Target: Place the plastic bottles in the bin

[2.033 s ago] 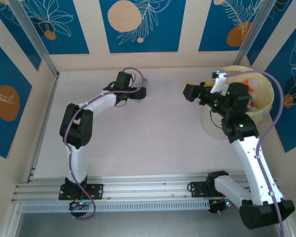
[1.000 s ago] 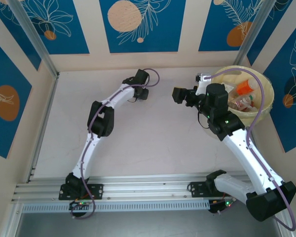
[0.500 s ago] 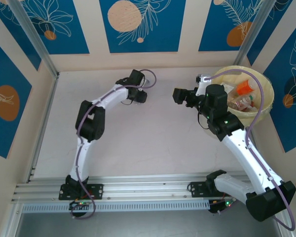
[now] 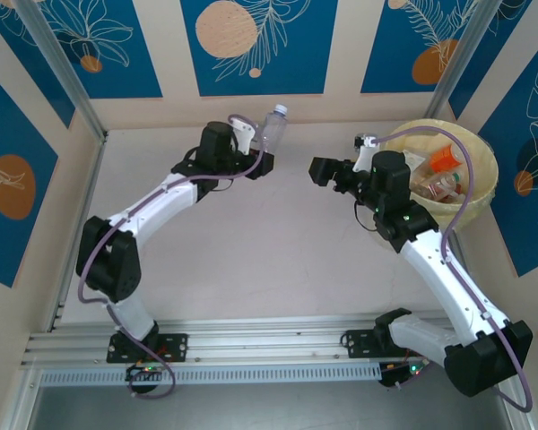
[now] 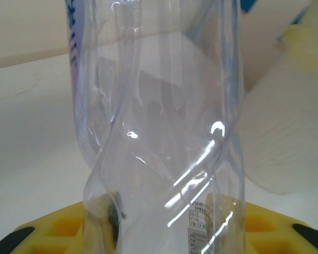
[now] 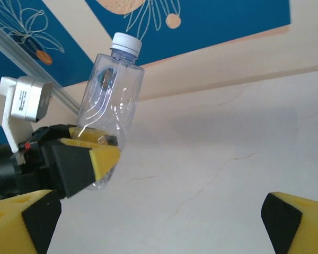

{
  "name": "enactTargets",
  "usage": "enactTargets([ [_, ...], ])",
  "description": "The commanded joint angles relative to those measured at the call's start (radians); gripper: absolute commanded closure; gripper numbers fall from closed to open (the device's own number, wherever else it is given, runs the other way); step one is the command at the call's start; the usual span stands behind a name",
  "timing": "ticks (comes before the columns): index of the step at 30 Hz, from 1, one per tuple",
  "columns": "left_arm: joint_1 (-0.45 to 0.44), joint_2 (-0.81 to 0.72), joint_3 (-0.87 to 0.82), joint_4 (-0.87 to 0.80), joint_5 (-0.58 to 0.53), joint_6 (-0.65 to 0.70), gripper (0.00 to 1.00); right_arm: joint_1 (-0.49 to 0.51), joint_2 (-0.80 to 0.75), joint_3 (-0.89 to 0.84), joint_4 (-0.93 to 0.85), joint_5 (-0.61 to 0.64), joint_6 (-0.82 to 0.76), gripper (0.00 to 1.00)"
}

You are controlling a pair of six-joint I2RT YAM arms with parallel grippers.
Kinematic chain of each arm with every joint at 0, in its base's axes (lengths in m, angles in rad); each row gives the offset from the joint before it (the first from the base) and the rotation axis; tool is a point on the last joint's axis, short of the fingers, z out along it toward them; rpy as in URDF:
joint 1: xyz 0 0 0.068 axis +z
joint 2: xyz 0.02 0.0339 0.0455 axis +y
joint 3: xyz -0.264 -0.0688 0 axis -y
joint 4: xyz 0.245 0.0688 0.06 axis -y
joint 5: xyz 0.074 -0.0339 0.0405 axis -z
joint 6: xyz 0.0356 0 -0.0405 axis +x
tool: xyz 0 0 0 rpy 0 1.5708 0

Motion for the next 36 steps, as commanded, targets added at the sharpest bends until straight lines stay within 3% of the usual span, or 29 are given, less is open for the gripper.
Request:
enactTargets([
  [1,-0.009,-0.054,-0.067,0.201,0.191,-0.057,1.00,-0.016,0.011,0.028,0.108,-0.169,0.096,0.01],
  [5,-0.008,-0.097,-0.141,0.319,0.306,-0.106,1.00,-0.018,0.021,-0.007,0.289,-0.338,0.152,0.01],
  [13,-0.009,-0.169,-0.288,0.632,0.486,-0.291,1.00,0.008,0.117,0.041,0.320,-0.361,0.184,0.01],
  [20,-0.013,-0.219,-0.336,0.667,0.512,-0.317,1.00,0.064,0.212,0.108,0.339,-0.393,0.167,0.01],
  [27,-0.029,-0.227,-0.337,0.648,0.509,-0.307,1.00,0.106,0.278,0.120,0.507,-0.450,0.206,0.01],
  [32,-0.049,-0.226,-0.331,0.630,0.528,-0.289,1.00,0.128,0.294,0.154,0.461,-0.435,0.165,0.00],
  [36,-0.061,-0.226,-0.328,0.605,0.518,-0.270,0.99,0.121,0.264,0.120,0.450,-0.377,0.149,0.22],
])
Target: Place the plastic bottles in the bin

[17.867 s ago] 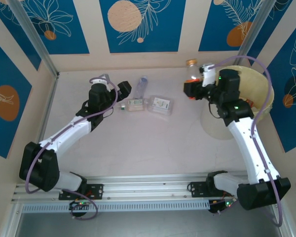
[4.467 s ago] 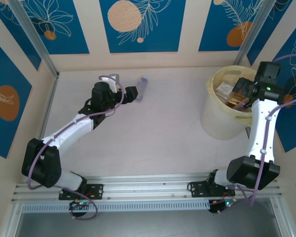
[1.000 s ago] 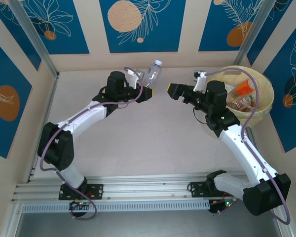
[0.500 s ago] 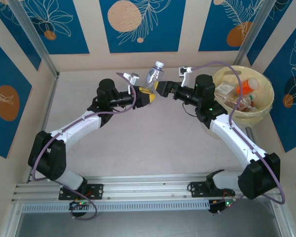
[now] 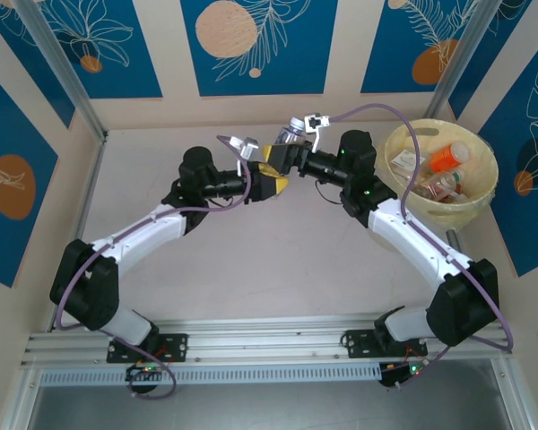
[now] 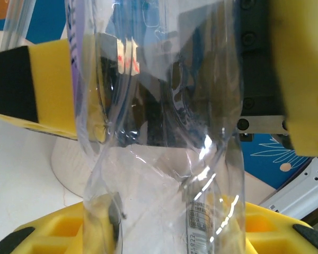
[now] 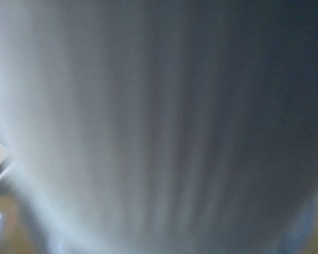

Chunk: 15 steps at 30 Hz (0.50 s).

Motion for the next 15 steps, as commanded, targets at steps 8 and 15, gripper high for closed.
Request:
enactTargets([
  [8,-0.023,-0.012,0.028,-0.044,0.024,0.056,0.91,-0.021,-0.067,-0.020,-0.011,0.031,-0.045,0.51],
  [15,-0.023,-0.010,0.030,-0.082,-0.016,0.065,0.37,-0.024,-0.088,-0.024,-0.058,0.063,-0.085,0.57],
])
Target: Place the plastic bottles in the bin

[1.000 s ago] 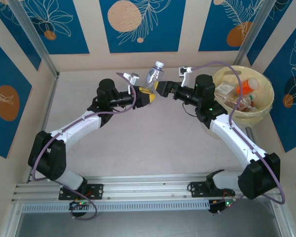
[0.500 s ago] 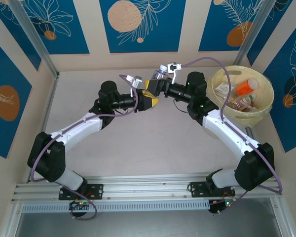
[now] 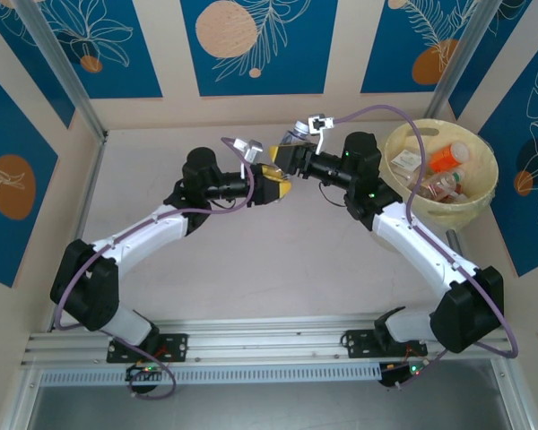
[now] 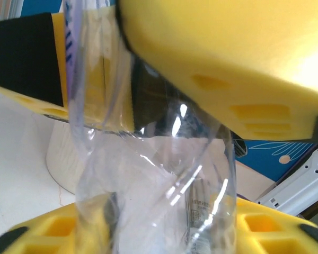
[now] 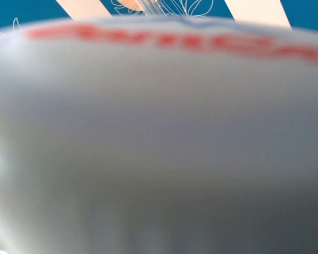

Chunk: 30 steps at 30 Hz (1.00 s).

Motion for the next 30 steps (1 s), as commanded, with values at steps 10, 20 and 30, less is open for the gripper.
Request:
enactTargets([
  [10,-0.004,-0.064,-0.049,-0.163,-0.416,0.147,0.00,-0.117,-0.147,0.087,-0.463,0.318,-0.206,0.62],
  [20,-0.003,-0.059,-0.095,-0.230,-0.751,0.180,0.00,-0.409,-0.323,0.307,-0.838,0.538,-0.421,0.61],
  [30,-0.002,-0.009,-0.064,-0.249,-0.776,0.198,0.00,-0.830,-0.187,0.364,-0.863,0.414,-0.352,0.59],
])
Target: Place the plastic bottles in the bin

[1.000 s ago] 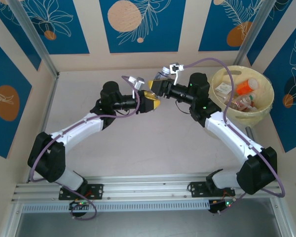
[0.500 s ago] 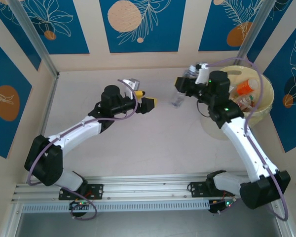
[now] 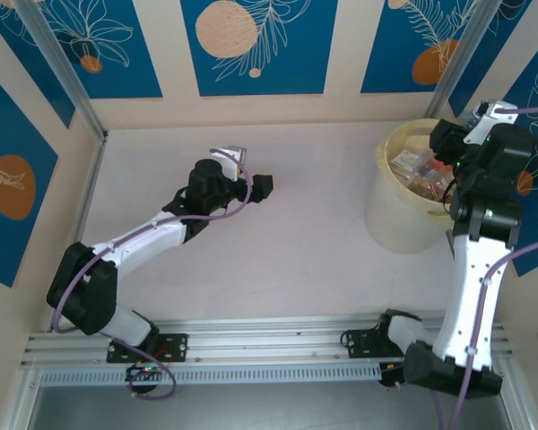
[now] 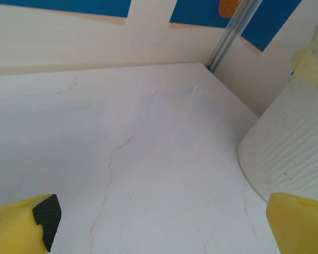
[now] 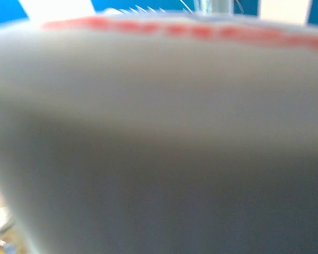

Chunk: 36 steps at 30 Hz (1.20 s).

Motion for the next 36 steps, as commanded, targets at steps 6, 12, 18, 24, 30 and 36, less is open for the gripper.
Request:
enactTargets([
  [6,0.000,0.024,0.025,-0.018,-0.033,0.020,0.00,-0.081,0.167,-0.021,0.034,-0.247,0.292,0.59],
  [12,-0.001,0.024,0.023,-0.027,-0.024,0.010,0.00,-0.071,0.270,-0.046,0.141,-0.258,0.434,0.54],
  [18,-0.001,0.007,0.009,-0.034,-0.039,0.013,0.00,-0.075,0.372,-0.009,0.118,-0.325,0.513,0.20],
  [24,0.001,-0.009,-0.010,-0.040,-0.072,0.020,0.00,-0.087,0.321,0.006,0.035,-0.161,0.462,0.01],
  [30,0.016,-0.030,-0.033,-0.038,-0.134,0.016,0.00,-0.090,0.176,-0.043,0.015,0.001,0.353,0.01],
  [36,0.044,-0.051,-0.063,-0.035,-0.226,0.000,0.00,-0.055,0.047,-0.109,0.119,-0.257,0.126,0.01],
])
